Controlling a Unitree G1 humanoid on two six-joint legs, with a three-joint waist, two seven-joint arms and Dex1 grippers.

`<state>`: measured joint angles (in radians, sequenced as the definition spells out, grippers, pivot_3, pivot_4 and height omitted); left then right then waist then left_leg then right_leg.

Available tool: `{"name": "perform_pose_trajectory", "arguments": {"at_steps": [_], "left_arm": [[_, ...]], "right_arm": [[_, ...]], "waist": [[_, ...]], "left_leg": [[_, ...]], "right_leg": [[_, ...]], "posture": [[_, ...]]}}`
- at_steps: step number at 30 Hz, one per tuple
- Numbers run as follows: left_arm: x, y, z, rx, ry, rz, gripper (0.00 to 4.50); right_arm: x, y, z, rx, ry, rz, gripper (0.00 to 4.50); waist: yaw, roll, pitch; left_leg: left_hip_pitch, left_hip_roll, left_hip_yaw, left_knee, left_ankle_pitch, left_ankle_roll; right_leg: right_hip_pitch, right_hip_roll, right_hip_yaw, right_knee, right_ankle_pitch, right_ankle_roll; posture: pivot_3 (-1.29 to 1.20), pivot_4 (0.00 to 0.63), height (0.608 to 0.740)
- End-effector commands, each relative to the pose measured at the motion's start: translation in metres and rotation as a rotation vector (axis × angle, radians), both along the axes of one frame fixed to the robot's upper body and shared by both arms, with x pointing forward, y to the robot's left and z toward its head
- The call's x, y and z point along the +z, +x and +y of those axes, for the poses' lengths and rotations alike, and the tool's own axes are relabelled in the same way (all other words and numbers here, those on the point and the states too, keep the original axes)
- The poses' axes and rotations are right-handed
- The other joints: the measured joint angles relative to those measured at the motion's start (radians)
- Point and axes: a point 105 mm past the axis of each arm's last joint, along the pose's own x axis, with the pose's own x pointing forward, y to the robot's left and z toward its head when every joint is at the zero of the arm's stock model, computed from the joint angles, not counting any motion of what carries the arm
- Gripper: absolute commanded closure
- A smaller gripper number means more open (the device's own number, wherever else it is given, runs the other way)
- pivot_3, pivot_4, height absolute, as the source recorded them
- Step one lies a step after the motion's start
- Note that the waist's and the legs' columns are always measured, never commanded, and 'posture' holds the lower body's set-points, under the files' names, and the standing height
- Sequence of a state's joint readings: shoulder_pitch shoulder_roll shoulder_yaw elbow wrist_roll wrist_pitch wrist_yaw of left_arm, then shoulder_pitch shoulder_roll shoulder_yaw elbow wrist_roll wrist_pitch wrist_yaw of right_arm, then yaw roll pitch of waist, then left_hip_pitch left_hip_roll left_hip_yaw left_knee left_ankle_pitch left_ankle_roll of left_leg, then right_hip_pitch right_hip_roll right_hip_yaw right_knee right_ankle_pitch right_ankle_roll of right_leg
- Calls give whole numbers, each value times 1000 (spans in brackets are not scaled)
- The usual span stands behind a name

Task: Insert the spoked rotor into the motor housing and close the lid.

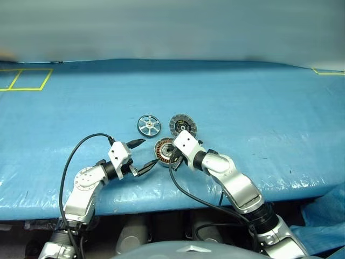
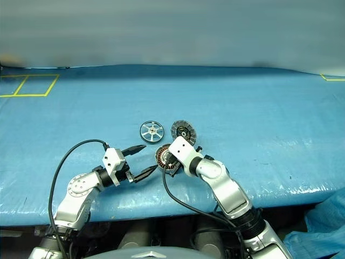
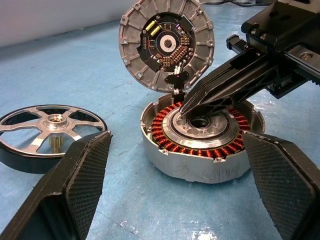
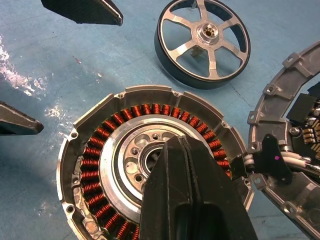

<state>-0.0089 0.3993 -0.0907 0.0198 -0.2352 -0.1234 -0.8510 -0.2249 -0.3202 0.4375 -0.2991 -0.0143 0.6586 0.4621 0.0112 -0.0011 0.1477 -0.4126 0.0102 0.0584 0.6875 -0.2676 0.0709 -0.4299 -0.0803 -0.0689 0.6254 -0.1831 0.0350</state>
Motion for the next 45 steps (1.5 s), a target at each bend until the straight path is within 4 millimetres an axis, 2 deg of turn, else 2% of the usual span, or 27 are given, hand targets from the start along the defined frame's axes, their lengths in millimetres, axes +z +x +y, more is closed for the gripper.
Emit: {"name": "perform_pose_trajectory", "arguments": {"at_steps": [1,12,15,19,25,45], "left_arm": [[9,-1,-3,-16,-2,-48,0],[9,0,-4,-22,2,-49,0],[9,1,-4,-20,2,-50,0],[9,1,-3,-17,0,-48,0],[9,1,-3,-17,-2,-43,0],[9,0,-1,-2,-2,-47,0]], "right_arm": [[-30,-12,-12,-12,-77,118,4479],[-20,-12,-12,-10,-63,80,4479],[-8,-7,-11,-21,-22,40,4479],[19,-4,-9,-28,69,-15,4479],[36,-1,-7,-25,109,-63,4479],[6,-7,-4,-8,55,39,4479]], "waist": [[0,0,0],[3,0,0],[3,0,0],[3,0,0],[1,0,2],[0,0,2]], "left_leg": [[0,0,0,0,0,0],[0,0,0,-2,0,0],[0,0,0,-3,-1,0],[-2,0,0,-3,0,0],[-3,0,0,-3,0,0],[-3,0,0,-3,0,0]], "right_leg": [[0,0,0,0,0,0],[0,0,-1,-1,-1,-1],[-1,0,-1,-1,-1,-1],[-2,0,-1,-1,-1,-1],[-3,0,-1,-1,-1,-2],[-3,1,-1,-1,-2,-2]], "posture": [[0,150,740],[0,150,740],[0,150,740],[0,150,740],[0,150,740],[0,150,740]]}}
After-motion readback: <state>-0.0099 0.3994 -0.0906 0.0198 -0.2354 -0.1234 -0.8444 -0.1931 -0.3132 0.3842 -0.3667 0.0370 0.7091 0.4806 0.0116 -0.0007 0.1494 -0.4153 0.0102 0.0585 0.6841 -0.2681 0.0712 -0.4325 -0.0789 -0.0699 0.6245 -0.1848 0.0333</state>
